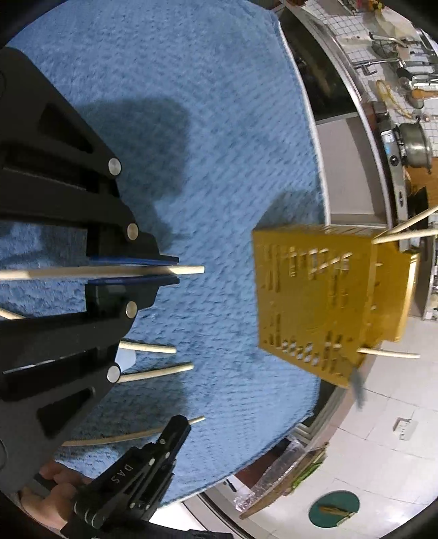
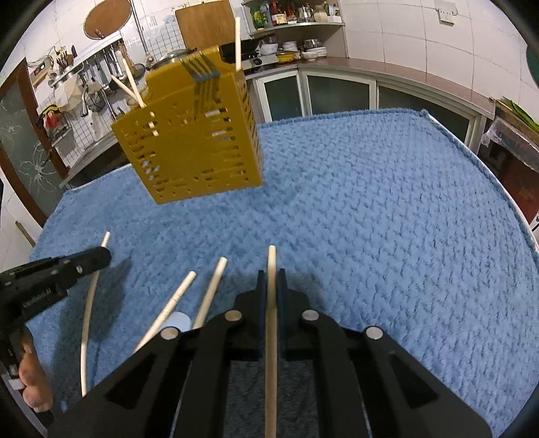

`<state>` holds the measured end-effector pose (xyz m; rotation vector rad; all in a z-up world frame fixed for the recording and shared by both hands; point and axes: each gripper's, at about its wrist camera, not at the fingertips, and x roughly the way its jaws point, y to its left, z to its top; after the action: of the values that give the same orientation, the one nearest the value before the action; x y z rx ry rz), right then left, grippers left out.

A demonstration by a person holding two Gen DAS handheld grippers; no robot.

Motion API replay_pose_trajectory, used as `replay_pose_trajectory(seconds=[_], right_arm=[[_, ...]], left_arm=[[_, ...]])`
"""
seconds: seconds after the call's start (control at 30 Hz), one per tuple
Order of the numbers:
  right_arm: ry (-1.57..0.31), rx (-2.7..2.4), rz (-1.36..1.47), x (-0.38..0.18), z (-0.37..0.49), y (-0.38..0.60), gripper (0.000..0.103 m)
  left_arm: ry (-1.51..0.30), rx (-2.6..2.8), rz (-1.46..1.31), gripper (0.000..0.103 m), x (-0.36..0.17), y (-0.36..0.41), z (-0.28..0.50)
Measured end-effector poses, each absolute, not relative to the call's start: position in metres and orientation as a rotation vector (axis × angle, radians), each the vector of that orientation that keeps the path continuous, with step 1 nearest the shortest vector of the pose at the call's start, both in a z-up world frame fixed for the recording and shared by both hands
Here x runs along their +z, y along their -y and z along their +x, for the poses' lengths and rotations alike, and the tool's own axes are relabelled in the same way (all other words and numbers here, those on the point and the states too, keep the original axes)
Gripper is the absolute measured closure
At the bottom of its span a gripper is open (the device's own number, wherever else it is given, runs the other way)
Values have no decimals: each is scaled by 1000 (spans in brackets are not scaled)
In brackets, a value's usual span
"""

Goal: Organize utensils
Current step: 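Lift both held chopsticks up over the yellow holder, then lower both chopsticks into the yellow holder and open both tools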

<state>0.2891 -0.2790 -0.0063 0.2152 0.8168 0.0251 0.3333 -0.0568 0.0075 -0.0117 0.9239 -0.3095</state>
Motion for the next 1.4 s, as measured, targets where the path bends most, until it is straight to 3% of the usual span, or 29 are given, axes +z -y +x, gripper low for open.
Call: replay_pose_trajectory(seconds=[0.7,1.2,1.4], right_arm=[[-384,111,182,117,270,270,97],[-92,114,169,255,333,279,97],[18,104,125,261,372,274,97]], left_arm=[[-559,-326,-44,99,118,38,319],[-301,-306,-84,99,248,53,381],[-201,-269,-59,98,249,69,418]])
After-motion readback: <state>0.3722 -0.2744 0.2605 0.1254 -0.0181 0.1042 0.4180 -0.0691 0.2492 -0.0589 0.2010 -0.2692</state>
